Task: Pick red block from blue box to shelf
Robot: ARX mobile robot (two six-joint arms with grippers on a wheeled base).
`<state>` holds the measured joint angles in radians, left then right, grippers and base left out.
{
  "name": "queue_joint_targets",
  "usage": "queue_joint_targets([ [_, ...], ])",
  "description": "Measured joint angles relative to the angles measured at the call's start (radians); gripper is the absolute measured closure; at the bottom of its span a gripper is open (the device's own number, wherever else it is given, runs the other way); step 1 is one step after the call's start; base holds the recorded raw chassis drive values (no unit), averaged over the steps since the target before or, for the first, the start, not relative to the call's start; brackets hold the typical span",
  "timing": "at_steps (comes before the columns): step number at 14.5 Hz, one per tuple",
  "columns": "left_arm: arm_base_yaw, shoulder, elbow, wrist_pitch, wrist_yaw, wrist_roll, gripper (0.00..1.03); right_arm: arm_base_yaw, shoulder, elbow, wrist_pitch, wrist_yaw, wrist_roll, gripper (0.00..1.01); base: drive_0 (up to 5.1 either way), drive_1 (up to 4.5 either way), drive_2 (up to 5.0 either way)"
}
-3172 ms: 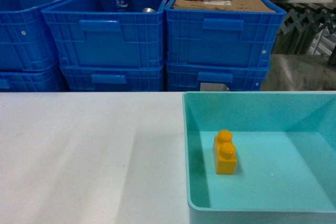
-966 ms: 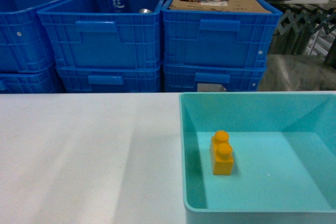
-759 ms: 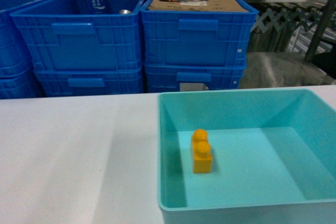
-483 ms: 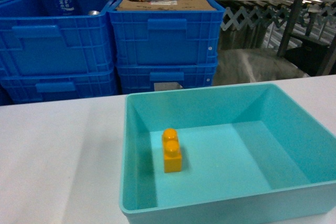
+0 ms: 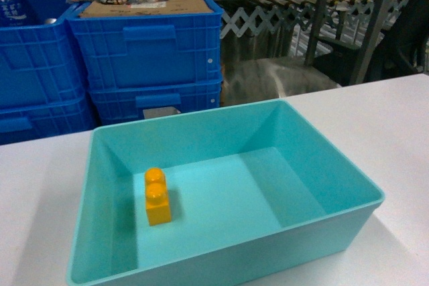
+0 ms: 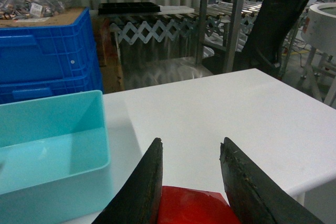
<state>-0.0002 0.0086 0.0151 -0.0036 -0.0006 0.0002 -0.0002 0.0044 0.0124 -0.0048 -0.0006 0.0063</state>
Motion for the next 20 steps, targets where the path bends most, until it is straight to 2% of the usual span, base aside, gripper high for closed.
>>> queue_joint_targets([
  [20, 0.0, 0.0, 0.0, 0.0, 0.0, 0.0, 0.05, 0.0, 0.0, 0.0, 0.0, 0.0, 0.0, 0.73, -1.6, -1.59, -1.6],
])
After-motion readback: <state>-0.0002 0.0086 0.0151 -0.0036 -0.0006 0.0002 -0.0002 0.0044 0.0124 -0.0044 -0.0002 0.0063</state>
